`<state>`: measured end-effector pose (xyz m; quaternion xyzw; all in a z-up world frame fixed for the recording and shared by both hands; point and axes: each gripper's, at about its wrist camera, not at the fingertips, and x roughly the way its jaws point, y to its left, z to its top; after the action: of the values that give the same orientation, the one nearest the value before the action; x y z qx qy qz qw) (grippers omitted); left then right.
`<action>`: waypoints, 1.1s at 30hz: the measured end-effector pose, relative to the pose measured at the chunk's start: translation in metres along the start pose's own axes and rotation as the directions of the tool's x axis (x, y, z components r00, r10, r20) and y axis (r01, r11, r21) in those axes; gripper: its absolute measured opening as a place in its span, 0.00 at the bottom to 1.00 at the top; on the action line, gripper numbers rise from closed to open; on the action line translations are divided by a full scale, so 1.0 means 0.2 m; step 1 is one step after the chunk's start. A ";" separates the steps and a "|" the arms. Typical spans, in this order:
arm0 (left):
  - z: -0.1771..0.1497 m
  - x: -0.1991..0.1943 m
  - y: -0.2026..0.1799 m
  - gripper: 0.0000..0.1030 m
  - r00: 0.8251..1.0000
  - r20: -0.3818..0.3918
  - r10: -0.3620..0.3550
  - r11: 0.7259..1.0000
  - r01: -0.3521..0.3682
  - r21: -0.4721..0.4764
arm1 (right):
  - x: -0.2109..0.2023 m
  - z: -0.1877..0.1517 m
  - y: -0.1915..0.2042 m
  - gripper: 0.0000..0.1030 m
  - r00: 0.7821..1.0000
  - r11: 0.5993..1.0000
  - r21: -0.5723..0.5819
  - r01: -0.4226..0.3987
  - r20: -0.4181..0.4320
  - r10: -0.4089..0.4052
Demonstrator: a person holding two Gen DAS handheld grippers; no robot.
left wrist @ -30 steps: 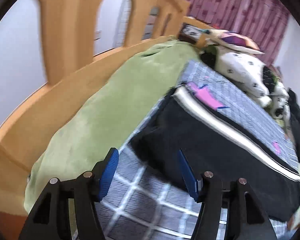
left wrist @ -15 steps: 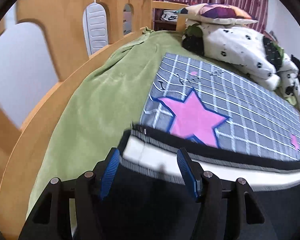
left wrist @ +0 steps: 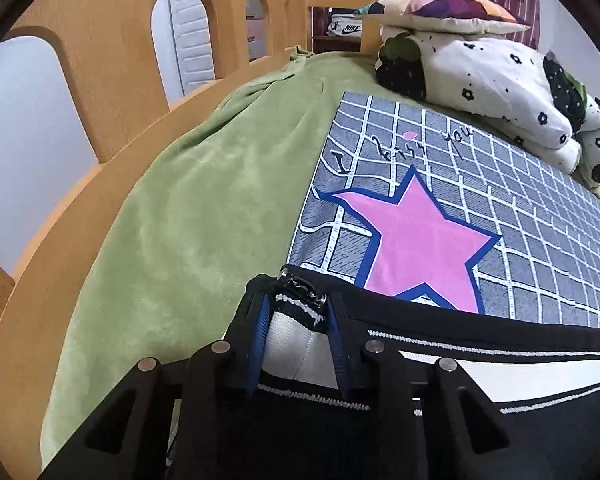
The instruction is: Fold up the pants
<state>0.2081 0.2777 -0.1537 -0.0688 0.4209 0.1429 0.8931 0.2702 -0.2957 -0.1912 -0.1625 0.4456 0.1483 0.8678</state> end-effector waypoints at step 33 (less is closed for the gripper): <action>-0.03 -0.03 0.12 0.46 0.992 0.007 -0.127 0.982 0.127 -0.141 | -0.08 -0.06 -0.18 0.68 0.996 0.993 0.102 -0.063 0.076 0.055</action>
<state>0.1921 0.2969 -0.1527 -0.1586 0.4055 0.1149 0.8929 0.2681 -0.3354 -0.1791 -0.0983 0.4254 0.1565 0.8859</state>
